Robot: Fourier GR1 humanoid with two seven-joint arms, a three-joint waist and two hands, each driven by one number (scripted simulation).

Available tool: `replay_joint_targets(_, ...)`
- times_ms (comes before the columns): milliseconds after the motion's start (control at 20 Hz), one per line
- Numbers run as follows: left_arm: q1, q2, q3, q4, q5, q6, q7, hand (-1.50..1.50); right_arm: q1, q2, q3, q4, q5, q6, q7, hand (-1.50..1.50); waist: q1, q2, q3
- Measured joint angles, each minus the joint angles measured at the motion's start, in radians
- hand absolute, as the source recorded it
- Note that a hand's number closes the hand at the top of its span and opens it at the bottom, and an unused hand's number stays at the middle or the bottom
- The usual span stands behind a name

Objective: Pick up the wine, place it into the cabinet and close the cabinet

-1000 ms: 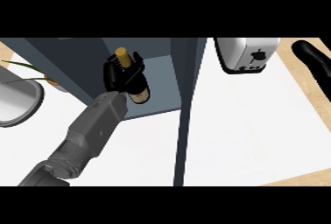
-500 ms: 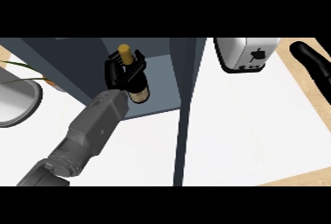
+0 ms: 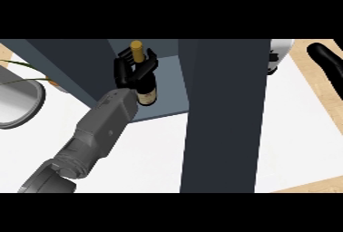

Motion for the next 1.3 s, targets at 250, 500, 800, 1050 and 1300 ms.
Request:
replay_joint_targets(250,-0.036,-0.01,-0.002,0.027,0.004,0.021,0.039,1.5,0.018,-0.002,-0.005,0.001,-0.002,0.012,-0.014,-1.5,0.01,0.006,-0.002)
replay_joint_targets(500,-0.068,-0.018,0.013,0.053,0.015,0.024,0.085,1.5,0.026,-0.01,-0.014,0.004,0.0,0.019,-0.024,-1.5,0.021,0.011,-0.004)
replay_joint_targets(800,-0.091,-0.018,0.026,0.082,0.019,0.034,0.111,1.5,0.034,-0.018,-0.037,-0.002,-0.009,0.024,-0.024,-1.5,0.024,0.011,-0.005)
replay_joint_targets(1050,-0.119,-0.008,-0.025,0.119,-0.039,0.103,0.115,1.5,0.032,-0.018,-0.034,0.001,-0.011,0.031,-0.028,-1.5,0.02,0.017,-0.005)
replay_joint_targets(1300,-0.116,0.02,-0.076,0.134,-0.095,0.179,0.112,1.5,0.035,-0.016,-0.035,0.001,-0.013,0.036,-0.038,-1.5,0.016,0.024,-0.005)
